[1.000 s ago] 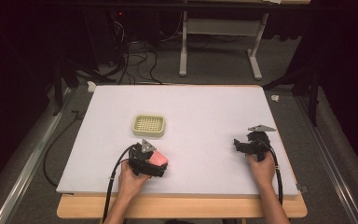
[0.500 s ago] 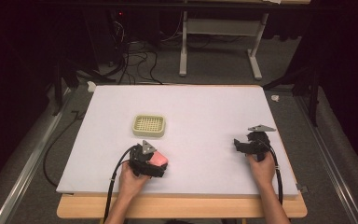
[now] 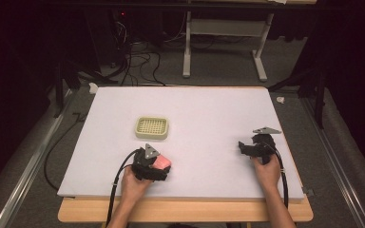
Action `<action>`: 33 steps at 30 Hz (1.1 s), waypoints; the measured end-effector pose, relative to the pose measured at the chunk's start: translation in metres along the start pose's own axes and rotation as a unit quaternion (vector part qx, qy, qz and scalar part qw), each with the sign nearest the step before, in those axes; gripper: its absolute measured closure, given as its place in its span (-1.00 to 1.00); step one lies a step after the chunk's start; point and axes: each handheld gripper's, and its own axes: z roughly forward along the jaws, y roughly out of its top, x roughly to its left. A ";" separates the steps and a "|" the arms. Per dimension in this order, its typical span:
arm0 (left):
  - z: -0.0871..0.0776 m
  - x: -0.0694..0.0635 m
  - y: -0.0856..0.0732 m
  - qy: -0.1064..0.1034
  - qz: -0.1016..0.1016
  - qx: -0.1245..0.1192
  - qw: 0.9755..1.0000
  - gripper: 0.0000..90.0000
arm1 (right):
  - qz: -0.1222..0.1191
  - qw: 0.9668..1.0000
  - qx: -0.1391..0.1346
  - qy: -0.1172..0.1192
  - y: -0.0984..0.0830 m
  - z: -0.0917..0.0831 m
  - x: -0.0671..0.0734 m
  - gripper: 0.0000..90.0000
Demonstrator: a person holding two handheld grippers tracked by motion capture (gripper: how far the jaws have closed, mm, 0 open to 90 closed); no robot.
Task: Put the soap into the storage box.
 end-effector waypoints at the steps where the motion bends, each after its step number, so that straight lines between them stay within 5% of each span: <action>1: 0.000 0.000 0.000 0.000 0.000 0.000 1.000 -0.69 | 0.000 1.000 0.000 0.000 0.000 0.000 0.000 -0.53; 26: -0.014 0.007 0.008 -0.002 -0.021 -0.010 1.000 -0.69 | 0.000 1.000 0.000 0.001 0.000 0.000 0.000 -0.53; 33: -0.022 0.014 0.013 -0.010 -0.041 -0.024 0.999 -0.69 | -0.001 1.000 0.000 0.000 0.000 0.000 0.000 -0.53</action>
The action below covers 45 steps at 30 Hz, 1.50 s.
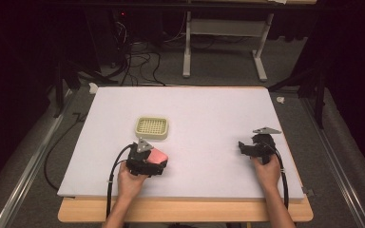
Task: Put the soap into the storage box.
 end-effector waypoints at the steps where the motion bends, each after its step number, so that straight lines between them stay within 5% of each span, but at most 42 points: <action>1: -0.001 0.001 0.001 0.001 0.000 -0.001 1.000 -0.69 | 0.000 1.000 0.000 0.000 0.000 0.000 0.000 -0.53; 19: -0.016 0.009 0.020 -0.007 -0.021 -0.022 1.000 -0.69 | -0.002 1.000 0.000 -0.001 0.000 0.000 0.000 -0.53; 32: -0.018 0.017 0.036 0.011 -0.019 -0.020 1.000 -0.69 | -0.003 1.000 -0.001 -0.001 0.000 0.000 0.001 -0.53; 45: -0.012 0.029 0.052 0.029 -0.040 -0.023 0.998 -0.69 | 0.000 1.000 0.000 0.001 0.000 0.000 0.000 -0.53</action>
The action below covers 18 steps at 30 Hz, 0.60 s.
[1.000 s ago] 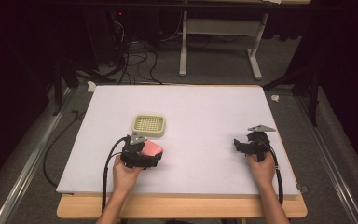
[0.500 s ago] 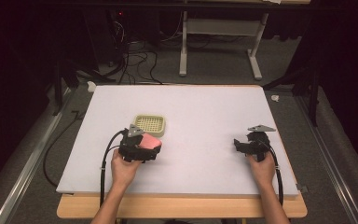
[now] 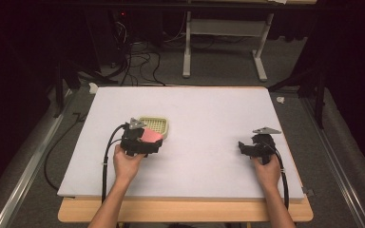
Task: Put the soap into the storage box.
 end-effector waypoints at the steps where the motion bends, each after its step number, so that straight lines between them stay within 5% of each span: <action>1: 0.001 0.000 0.001 0.001 0.000 0.001 1.000 -0.69 | 0.001 1.000 0.000 0.000 0.000 0.000 0.000 -0.53; 18: 0.019 0.009 0.018 0.017 -0.008 0.023 1.000 -0.69 | 0.000 1.000 -0.001 0.001 0.000 0.000 0.000 -0.53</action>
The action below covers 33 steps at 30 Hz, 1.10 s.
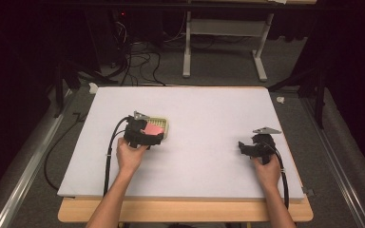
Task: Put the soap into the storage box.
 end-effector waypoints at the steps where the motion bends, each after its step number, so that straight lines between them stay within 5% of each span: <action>1: 0.001 0.001 0.001 -0.002 -0.004 -0.001 1.000 -0.69 | 0.000 1.000 0.000 0.000 0.000 0.000 0.000 -0.53; 23: 0.034 0.017 0.009 0.040 -0.049 0.030 0.998 -0.69 | 0.000 1.000 0.000 0.000 0.000 0.000 0.000 -0.53; 33: 0.042 0.019 0.009 0.058 -0.048 0.035 0.997 -0.69 | 0.001 1.000 0.001 0.000 0.000 0.000 0.000 -0.53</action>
